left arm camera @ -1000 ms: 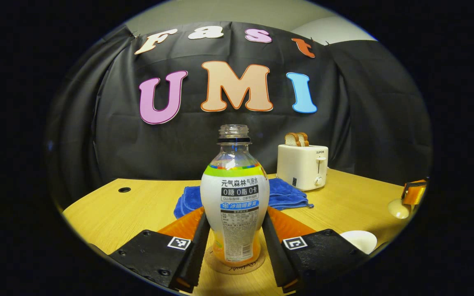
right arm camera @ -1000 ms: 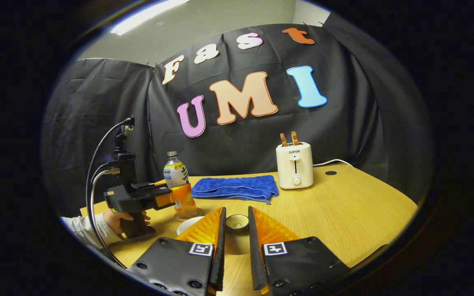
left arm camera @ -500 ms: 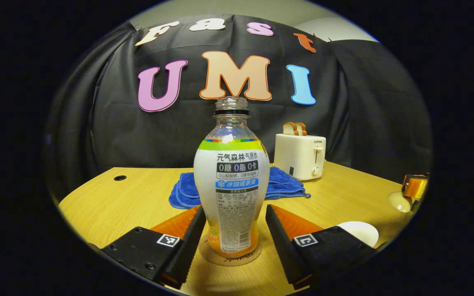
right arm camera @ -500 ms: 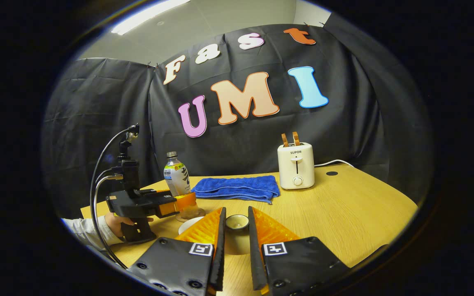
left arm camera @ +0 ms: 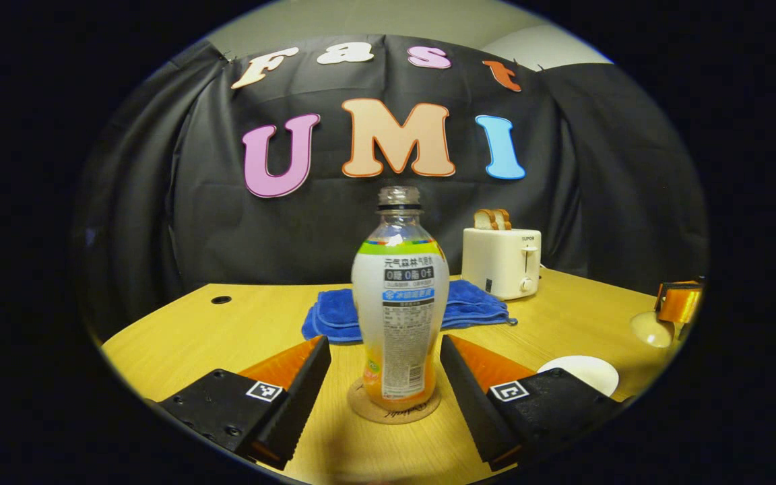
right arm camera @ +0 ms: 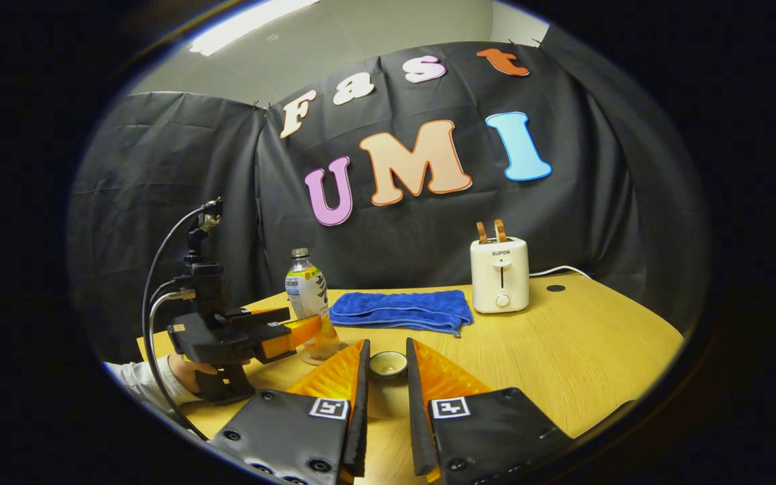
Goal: Open the teacup lid with one hand, grasp the water bottle and pour water into the teacup with the other hand; after pouring, place the water bottle on the coaster and then close the teacup lid.
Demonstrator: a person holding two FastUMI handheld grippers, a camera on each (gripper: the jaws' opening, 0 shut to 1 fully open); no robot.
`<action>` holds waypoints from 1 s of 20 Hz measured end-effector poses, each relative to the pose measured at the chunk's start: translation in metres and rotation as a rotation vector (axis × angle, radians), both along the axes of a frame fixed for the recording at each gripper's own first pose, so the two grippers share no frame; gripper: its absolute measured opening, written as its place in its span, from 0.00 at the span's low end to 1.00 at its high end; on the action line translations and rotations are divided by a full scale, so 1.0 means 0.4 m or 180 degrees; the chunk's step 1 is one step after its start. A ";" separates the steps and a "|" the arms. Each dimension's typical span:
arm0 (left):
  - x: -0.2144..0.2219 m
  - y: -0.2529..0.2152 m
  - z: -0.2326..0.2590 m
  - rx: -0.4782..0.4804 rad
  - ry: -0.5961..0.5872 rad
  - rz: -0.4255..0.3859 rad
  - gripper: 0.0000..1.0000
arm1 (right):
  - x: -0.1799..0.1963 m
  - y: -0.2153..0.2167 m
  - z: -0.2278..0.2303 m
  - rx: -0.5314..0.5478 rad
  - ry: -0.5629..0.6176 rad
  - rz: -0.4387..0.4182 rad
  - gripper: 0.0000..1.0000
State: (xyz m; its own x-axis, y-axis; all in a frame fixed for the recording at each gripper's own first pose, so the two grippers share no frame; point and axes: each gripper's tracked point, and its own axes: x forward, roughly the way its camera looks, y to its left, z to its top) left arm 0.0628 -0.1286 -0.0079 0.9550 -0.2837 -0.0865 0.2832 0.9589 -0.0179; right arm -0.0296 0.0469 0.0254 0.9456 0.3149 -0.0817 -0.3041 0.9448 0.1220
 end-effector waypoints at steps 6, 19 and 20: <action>-0.093 0.105 0.088 0.0051 -0.0414 0.0228 0.95 | 0.022 0.052 -0.010 0.0058 0.0018 0.0096 0.32; -0.211 0.222 0.113 -0.0025 -0.0623 0.0500 0.94 | 0.093 0.160 -0.078 -0.0193 0.0149 0.0151 0.30; -0.214 0.226 0.112 -0.0050 -0.0623 0.0512 0.94 | 0.096 0.163 -0.090 -0.0207 0.0181 0.0146 0.29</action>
State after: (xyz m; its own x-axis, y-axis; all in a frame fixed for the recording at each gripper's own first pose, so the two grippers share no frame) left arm -0.0228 -0.0383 0.0370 0.9861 -0.1264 0.1077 0.1264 0.9920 0.0070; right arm 0.0090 0.1122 -0.0106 0.9236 0.3500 -0.1567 -0.3415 0.9366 0.0791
